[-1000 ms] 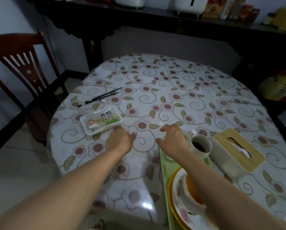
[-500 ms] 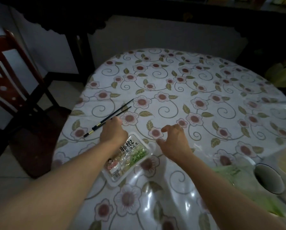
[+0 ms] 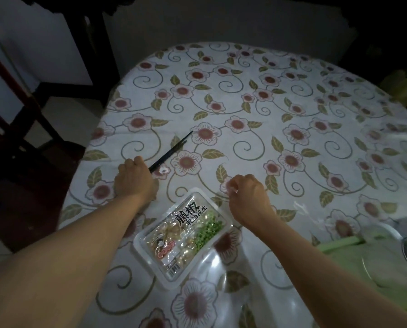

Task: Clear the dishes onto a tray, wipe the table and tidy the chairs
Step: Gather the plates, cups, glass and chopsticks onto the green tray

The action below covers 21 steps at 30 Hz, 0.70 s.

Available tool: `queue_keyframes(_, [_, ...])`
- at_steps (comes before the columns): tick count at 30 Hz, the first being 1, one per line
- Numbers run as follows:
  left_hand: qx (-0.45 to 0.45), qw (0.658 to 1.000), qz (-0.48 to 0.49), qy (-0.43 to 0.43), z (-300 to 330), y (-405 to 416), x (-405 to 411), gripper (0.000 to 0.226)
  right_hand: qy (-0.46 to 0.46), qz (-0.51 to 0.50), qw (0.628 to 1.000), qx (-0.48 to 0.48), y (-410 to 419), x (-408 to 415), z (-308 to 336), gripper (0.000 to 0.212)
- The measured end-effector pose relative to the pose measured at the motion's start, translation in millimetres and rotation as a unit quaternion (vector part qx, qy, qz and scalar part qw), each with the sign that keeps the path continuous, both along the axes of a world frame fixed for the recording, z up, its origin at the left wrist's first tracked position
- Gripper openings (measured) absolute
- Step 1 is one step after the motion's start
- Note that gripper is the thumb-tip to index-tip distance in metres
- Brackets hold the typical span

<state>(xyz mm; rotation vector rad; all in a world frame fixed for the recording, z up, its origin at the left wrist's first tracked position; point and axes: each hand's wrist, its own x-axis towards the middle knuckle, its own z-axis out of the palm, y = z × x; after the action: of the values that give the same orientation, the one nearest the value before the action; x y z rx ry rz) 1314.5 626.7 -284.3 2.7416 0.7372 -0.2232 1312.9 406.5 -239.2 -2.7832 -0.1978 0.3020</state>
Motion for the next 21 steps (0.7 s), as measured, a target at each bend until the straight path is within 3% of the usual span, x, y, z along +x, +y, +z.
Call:
queue_keyframes(5, [-0.037, 0.999, 0.012, 0.025, -9, 2, -4, 0.049, 0.018, 0.025, 0.999, 0.007, 8, -5, -6, 0.03])
queue_keyframes(8, [-0.056, 0.997, 0.046, 0.038, -6, 6, -8, 0.039, 0.044, 0.03, 0.999, 0.001, 14, -9, -9, 0.024])
queue_keyframes(13, [-0.013, 0.996, 0.057, 0.072, 1, 8, -18, 0.034, 0.08, 0.05, 0.995, -0.021, 21, -11, -14, 0.021])
queue_keyframes(21, [-0.04, 0.997, 0.059, -0.036, 26, -2, -19, 0.032, 0.092, 0.068, 0.993, -0.028, 22, -14, -11, 0.023])
